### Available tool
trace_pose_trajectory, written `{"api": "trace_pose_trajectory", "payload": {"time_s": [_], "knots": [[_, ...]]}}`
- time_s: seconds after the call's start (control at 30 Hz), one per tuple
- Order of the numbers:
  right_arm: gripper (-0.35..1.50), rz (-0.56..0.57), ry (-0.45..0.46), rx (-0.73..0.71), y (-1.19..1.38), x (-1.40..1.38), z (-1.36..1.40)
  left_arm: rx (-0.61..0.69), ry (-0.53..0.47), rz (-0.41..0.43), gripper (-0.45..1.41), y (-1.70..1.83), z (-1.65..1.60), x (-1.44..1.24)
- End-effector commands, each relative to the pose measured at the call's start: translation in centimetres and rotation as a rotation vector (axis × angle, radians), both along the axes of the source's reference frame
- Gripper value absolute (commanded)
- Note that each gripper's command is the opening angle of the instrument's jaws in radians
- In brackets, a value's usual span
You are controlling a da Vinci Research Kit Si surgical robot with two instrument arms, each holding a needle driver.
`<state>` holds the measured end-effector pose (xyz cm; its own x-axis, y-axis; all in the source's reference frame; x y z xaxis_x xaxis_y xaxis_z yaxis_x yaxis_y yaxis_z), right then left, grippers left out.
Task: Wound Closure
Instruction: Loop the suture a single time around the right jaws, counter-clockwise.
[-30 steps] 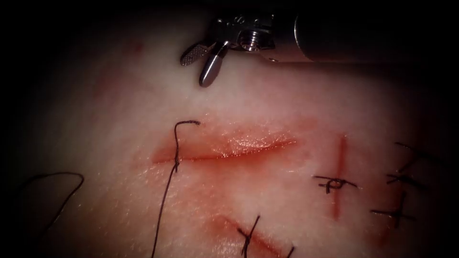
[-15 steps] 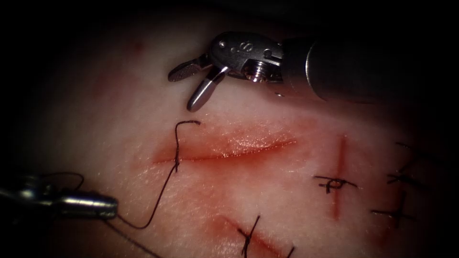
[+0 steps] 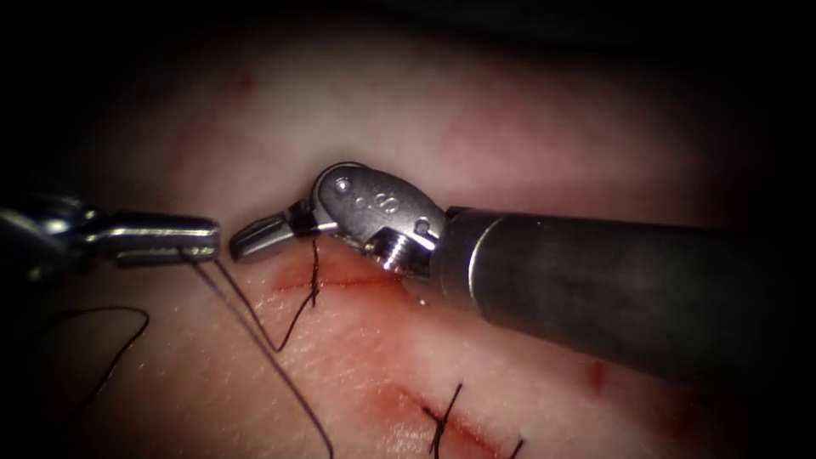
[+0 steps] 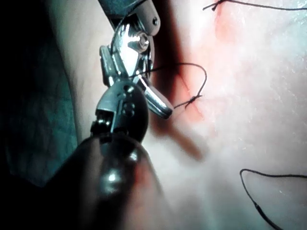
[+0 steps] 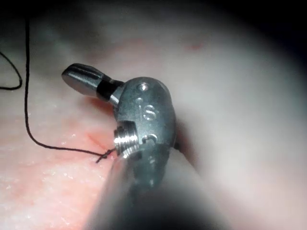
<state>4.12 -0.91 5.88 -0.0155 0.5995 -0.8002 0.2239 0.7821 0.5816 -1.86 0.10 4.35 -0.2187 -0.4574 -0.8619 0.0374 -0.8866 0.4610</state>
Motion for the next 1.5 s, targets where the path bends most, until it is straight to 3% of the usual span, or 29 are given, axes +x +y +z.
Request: {"api": "trace_pose_trajectory", "payload": {"time_s": [0.03, 0.23, 0.67, 0.83, 1.37, 1.5], "knots": [[-0.35, 0.005, 0.014, 0.014, -0.1, 0.14, 0.07, -0.004, -0.012, 0.001, -0.45, 0.08, 0.08, -0.06], [-0.35, 0.019, 0.031, 0.027, -0.27, 0.22, 0.09, -0.011, -0.086, 0.03, -0.45, 0.18, 0.28, -0.1], [-0.35, 0.016, 0.191, 0.156, -0.35, 0.2, 0.03, 0.03, -0.213, 0.085, -0.45, 0.35, 0.69, 0.02], [-0.35, 0.081, 0.205, 0.233, -0.35, 0.13, -0.03, 0.048, -0.24, 0.104, -0.45, 0.41, 0.93, 0.15], [-0.35, 0.29, 0.208, 0.464, -0.29, -0.13, -0.17, 0.101, -0.199, 0.078, -0.45, 0.24, 1.75, 0.28], [-0.35, 0.292, 0.207, 0.48, -0.28, -0.17, -0.19, 0.121, -0.194, 0.08, -0.45, 0.12, 1.92, 0.28]]}}
